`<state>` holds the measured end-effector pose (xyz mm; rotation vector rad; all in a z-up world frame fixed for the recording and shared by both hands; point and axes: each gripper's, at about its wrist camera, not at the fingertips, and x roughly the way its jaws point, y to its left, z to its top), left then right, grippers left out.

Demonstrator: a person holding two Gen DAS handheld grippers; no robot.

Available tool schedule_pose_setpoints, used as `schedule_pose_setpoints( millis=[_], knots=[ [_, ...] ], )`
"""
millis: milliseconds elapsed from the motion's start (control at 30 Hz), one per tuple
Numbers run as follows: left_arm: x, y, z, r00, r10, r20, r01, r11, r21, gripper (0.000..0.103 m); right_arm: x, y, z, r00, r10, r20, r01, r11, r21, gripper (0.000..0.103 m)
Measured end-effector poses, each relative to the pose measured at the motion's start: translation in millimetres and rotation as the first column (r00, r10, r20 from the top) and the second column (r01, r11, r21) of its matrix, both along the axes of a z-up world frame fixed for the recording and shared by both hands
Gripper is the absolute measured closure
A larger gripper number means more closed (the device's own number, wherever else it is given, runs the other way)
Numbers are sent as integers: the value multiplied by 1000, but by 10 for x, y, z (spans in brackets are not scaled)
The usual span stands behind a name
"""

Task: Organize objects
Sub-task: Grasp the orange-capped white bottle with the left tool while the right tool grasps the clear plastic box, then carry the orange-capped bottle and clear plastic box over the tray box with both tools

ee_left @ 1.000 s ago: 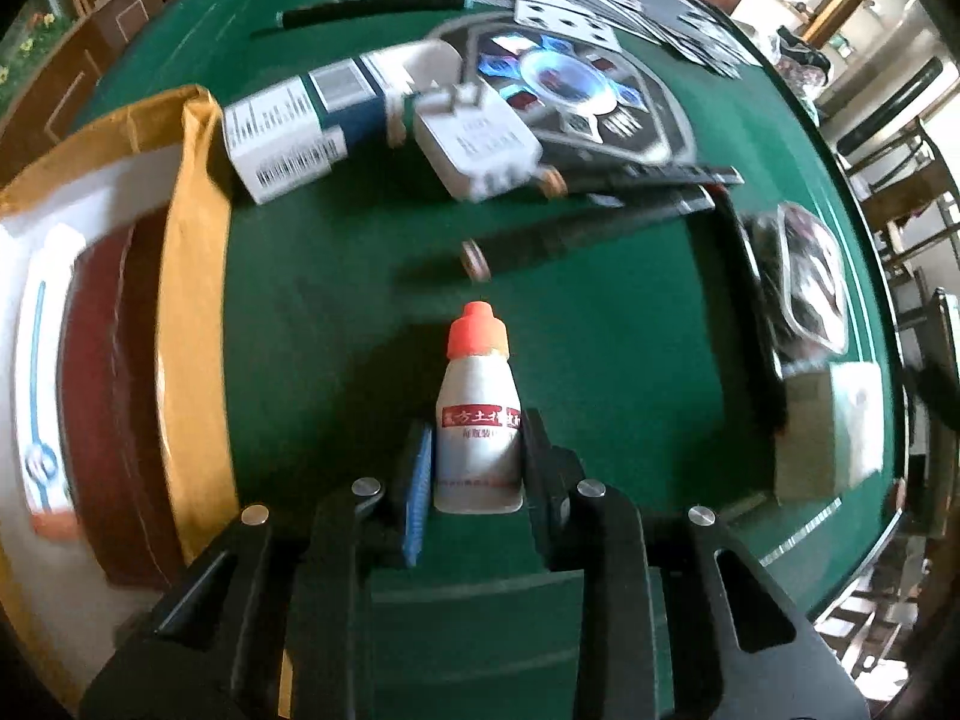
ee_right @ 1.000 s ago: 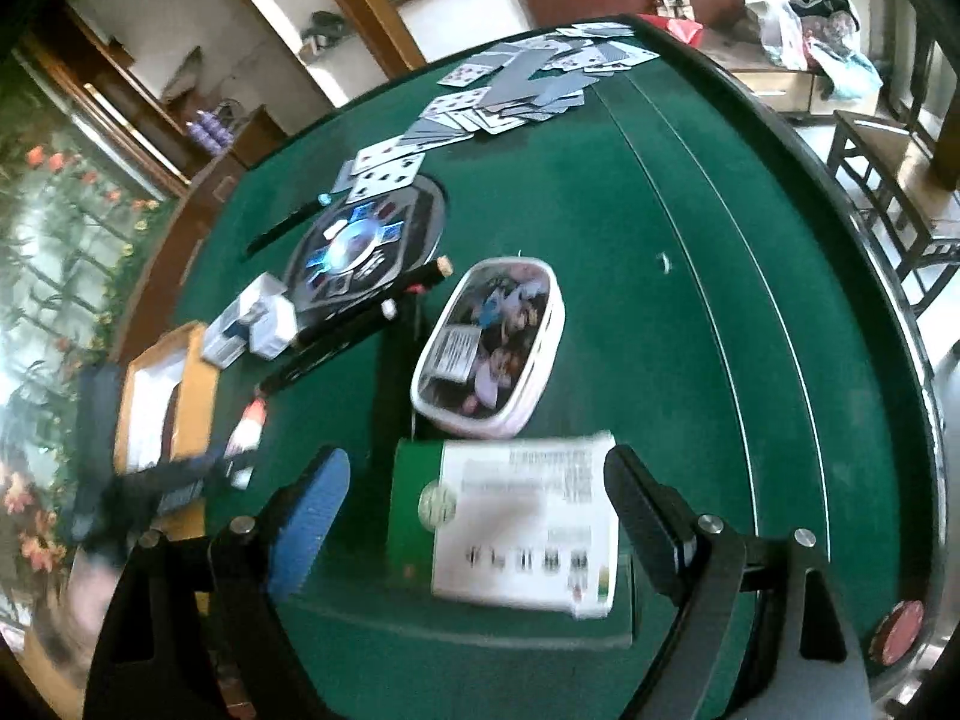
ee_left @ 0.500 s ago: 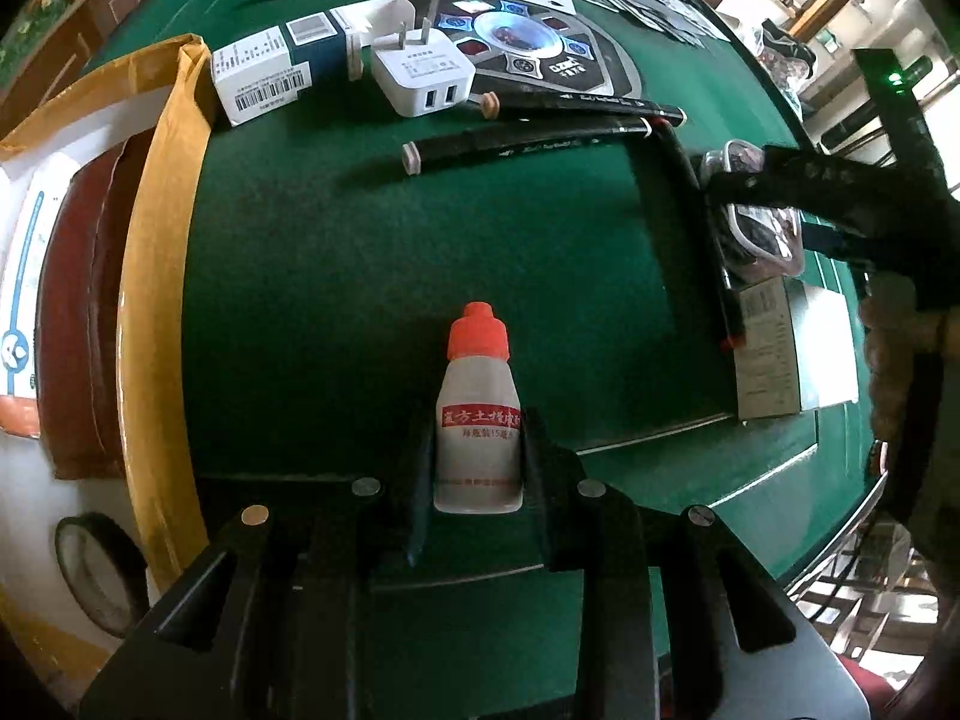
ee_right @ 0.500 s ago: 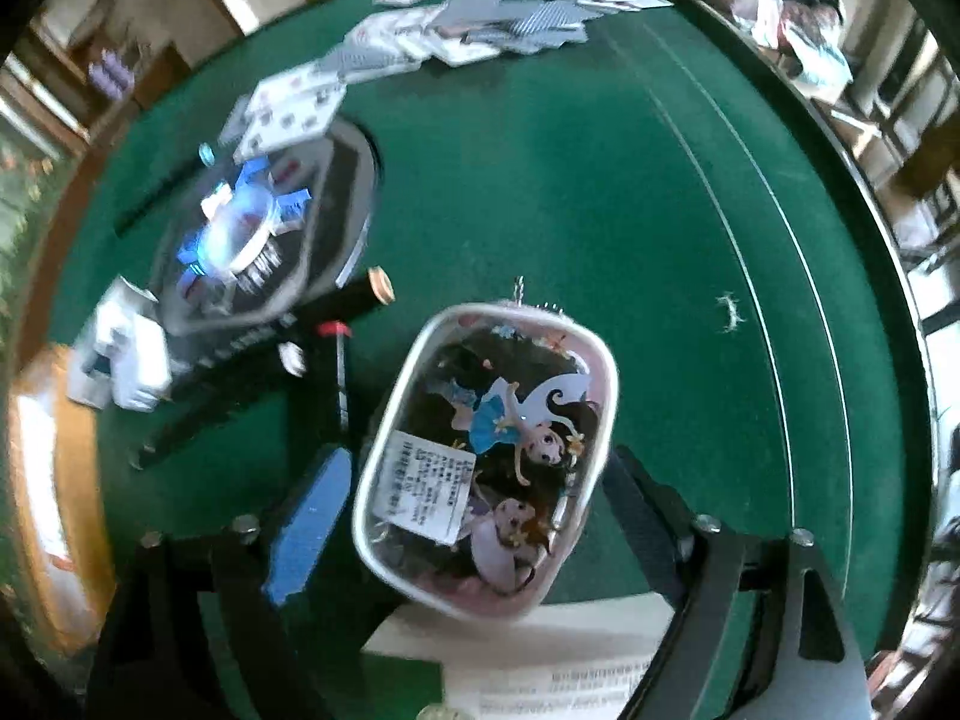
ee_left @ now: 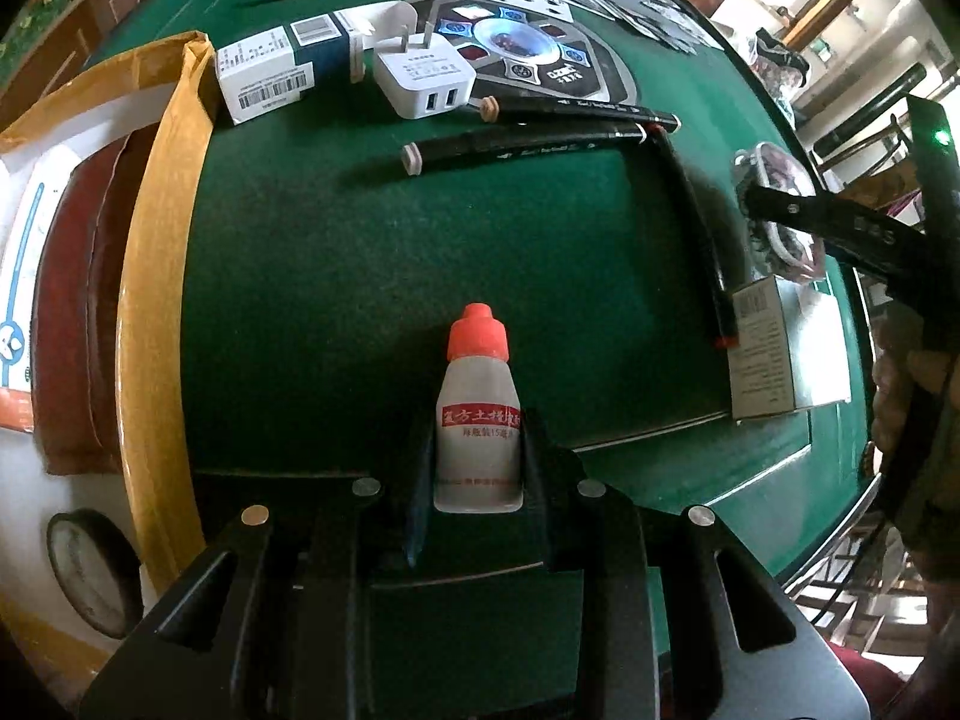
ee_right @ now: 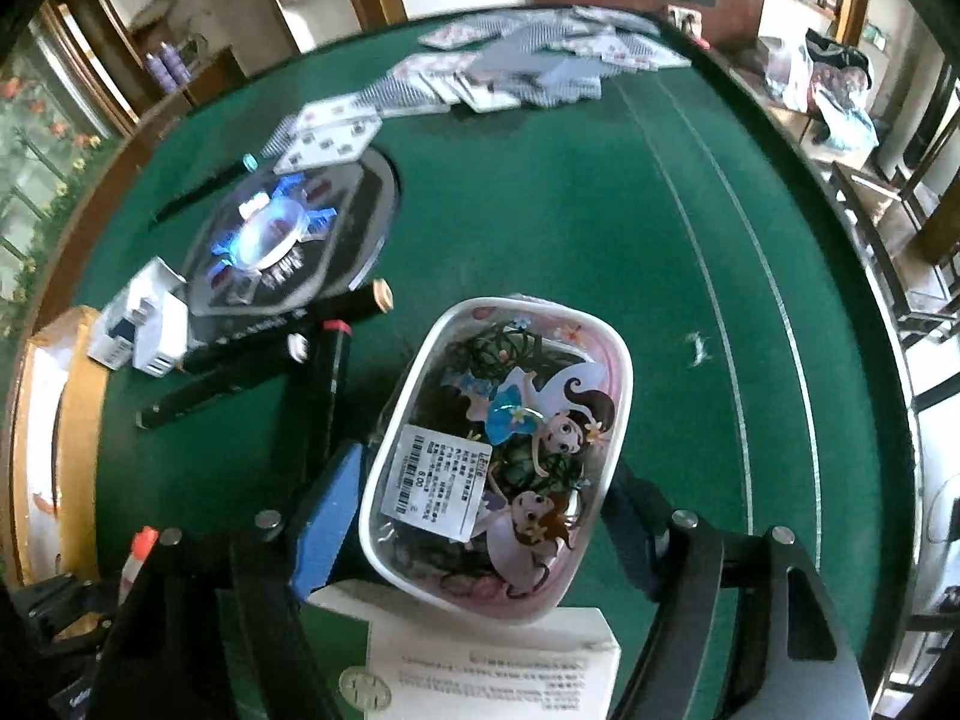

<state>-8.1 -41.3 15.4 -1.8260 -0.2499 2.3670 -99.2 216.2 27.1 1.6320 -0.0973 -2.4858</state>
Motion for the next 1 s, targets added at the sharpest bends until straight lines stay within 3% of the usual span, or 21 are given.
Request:
schedule_pose_setpoints(
  millis=[333, 600, 1000],
  knots=[
    [-21, -27, 67, 1000, 3, -8, -3, 1000, 21, 77, 152, -148, 254, 998, 38, -55, -42, 996, -83, 28],
    [-66, -23, 49, 1000, -1, -9, 1, 999, 35, 77, 244, -338, 368, 991, 92, -94, -96, 994, -48, 28],
    [-124, 25, 69, 1000, -15, -19, 16, 999, 46, 77, 346, -301, 611, 986, 81, -146, -90, 995, -53, 28]
  ],
)
